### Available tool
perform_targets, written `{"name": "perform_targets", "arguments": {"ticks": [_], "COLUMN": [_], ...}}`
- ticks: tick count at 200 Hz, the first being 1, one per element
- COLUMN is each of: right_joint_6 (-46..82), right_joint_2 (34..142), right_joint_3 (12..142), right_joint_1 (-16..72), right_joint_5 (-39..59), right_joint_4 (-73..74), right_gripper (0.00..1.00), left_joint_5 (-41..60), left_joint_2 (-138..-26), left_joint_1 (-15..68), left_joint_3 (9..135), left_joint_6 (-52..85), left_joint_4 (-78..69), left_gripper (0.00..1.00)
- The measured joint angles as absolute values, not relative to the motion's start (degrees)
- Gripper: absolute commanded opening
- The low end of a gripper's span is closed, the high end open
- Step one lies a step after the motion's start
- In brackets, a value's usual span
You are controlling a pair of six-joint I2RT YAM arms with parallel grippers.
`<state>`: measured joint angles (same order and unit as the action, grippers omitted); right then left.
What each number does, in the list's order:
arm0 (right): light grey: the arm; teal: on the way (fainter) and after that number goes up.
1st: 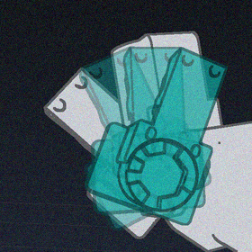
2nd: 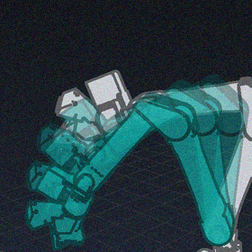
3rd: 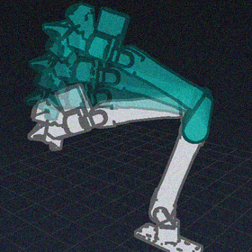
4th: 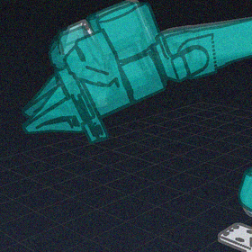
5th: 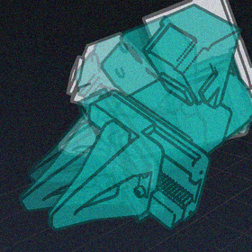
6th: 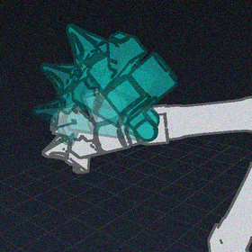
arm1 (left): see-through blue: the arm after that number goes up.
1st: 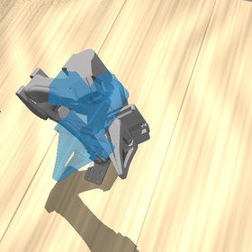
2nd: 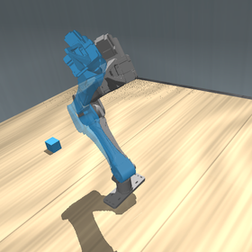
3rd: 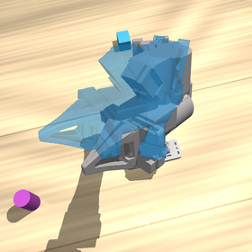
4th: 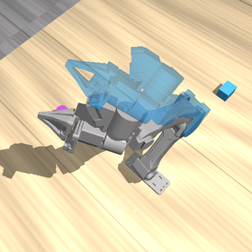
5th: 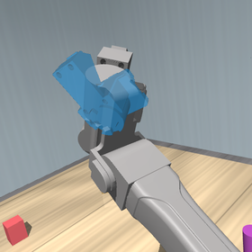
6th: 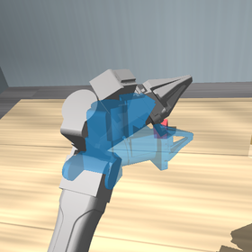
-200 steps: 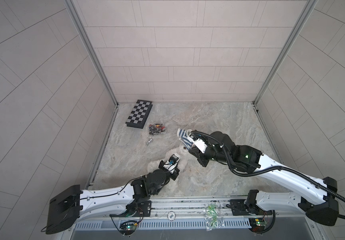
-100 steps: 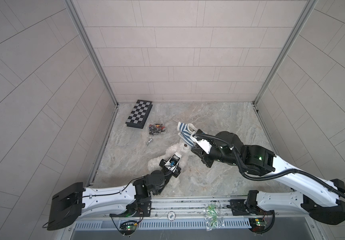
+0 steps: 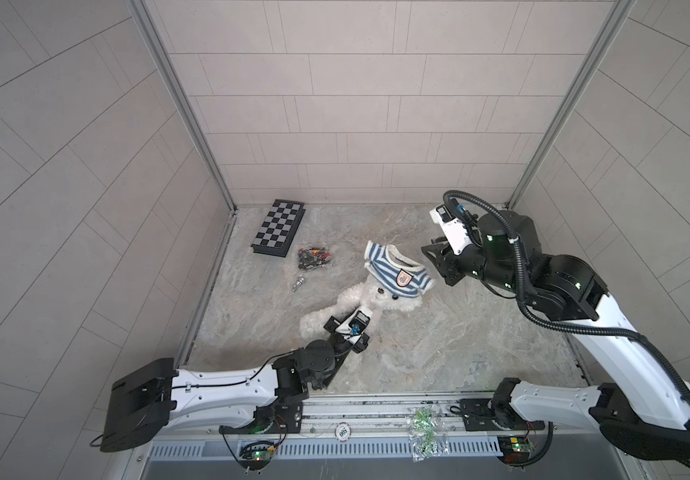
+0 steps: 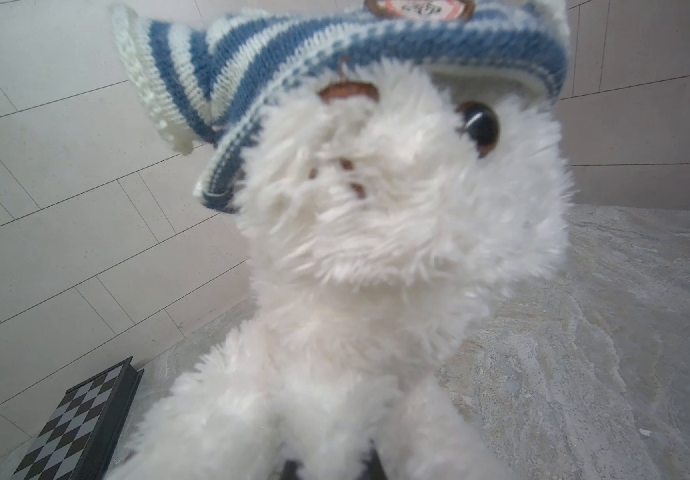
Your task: Dress the teddy bear
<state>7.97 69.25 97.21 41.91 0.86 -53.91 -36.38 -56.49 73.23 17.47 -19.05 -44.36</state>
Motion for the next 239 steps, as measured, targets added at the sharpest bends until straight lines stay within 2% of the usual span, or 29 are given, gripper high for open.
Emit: {"name": "perform_targets", "arguments": {"ticks": [75, 142, 166, 194, 239], "right_joint_6": [6.4, 6.0, 6.1, 6.8, 8.8], "right_joint_2": [80.7, 77.1, 75.7, 74.6, 73.5], "right_joint_3": [99.7, 93.2, 91.0, 88.7, 85.1], "right_joint_1": [40.3, 40.2, 40.1, 39.8, 37.8], "right_joint_5": [10.5, 22.0, 24.1, 25.4, 29.1], "right_joint_4": [-59.3, -59.1, -59.0, -58.5, -56.7], "right_gripper": [0.3, 0.43, 0.46, 0.54, 0.48], "left_joint_5": [-37.3, -38.4, -39.6, -42.3, -45.5], "left_joint_2": [-56.3, -56.0, -56.0, -57.2, -60.2], "left_joint_1": [74.8, 75.2, 76.1, 77.9, 79.3], "left_joint_3": [17.8, 17.8, 17.8, 17.8, 18.0], "left_joint_6": [-21.1, -22.0, -23.1, -26.0, -28.6], "left_joint_4": [-44.2, -43.8, -43.9, -44.9, -46.9], "left_gripper": [0.0, 0.0, 0.0, 0.0, 0.0]}}
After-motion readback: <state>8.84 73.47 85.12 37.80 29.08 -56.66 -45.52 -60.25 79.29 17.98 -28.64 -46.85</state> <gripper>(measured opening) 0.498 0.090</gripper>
